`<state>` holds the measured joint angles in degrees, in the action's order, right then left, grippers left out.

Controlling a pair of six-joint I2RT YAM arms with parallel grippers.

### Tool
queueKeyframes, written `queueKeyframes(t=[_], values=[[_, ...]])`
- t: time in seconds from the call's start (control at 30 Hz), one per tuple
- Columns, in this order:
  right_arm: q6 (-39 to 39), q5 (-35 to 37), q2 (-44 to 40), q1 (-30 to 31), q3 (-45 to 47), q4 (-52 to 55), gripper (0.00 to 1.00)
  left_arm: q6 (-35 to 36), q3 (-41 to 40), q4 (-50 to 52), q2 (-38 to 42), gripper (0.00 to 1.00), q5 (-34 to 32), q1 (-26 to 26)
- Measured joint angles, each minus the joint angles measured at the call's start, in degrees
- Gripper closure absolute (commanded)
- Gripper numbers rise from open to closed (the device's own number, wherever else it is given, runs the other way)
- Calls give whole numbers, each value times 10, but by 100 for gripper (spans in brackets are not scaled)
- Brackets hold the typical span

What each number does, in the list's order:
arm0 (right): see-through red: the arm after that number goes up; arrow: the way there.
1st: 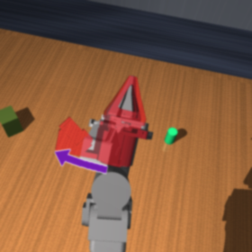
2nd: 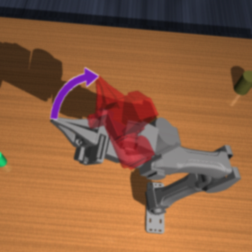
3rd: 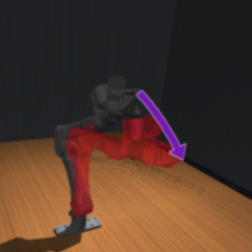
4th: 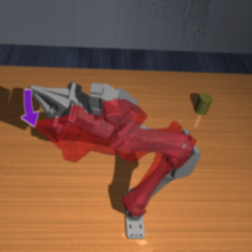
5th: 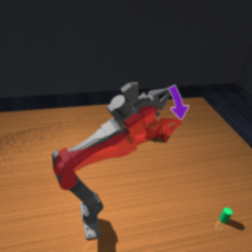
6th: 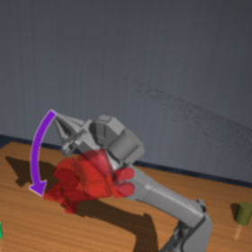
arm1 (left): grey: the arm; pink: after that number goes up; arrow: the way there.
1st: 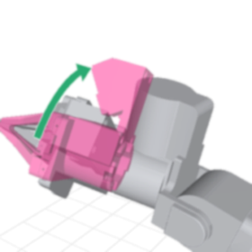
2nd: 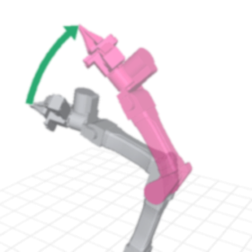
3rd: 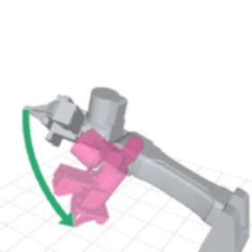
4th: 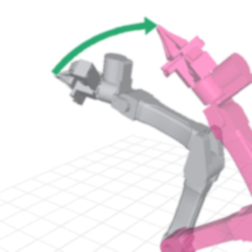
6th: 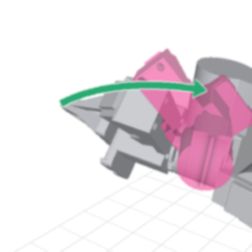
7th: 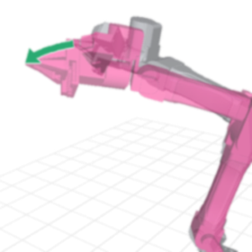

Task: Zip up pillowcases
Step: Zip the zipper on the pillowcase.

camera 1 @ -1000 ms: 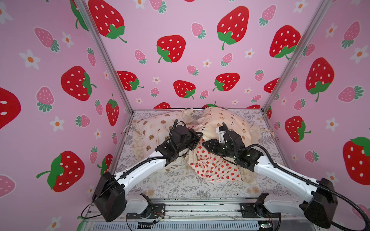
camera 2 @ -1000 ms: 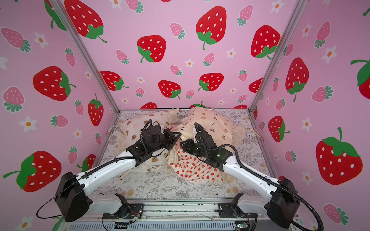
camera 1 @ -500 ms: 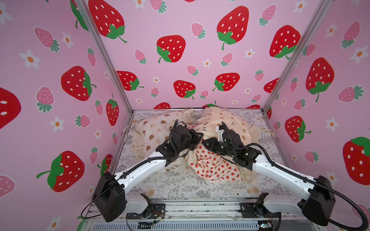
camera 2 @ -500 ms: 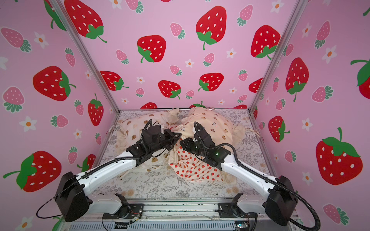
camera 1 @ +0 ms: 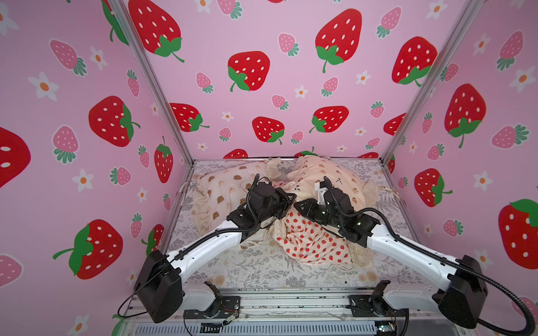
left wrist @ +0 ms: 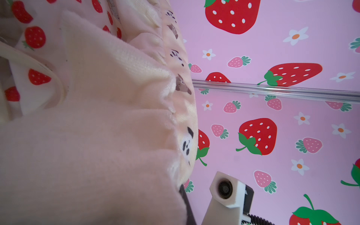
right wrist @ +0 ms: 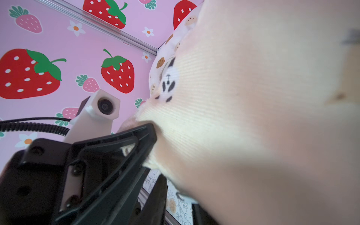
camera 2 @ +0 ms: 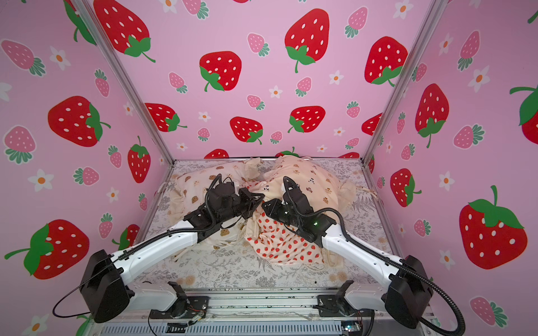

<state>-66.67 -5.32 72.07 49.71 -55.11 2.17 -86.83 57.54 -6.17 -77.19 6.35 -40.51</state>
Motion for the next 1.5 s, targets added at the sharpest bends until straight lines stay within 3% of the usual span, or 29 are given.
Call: queueKeyframes(t=[0.33, 0.87, 1.5], values=[[-61, 3, -14, -3, 33, -24, 70, 0, -7, 0, 0, 100, -3, -1], [-85, 20, -19, -5, 40, -34, 85, 0, -7, 0, 0, 100, -3, -2], [-60, 23, -19, -16, 40, 0, 99, 0, -7, 1, 0, 100, -3, -3]])
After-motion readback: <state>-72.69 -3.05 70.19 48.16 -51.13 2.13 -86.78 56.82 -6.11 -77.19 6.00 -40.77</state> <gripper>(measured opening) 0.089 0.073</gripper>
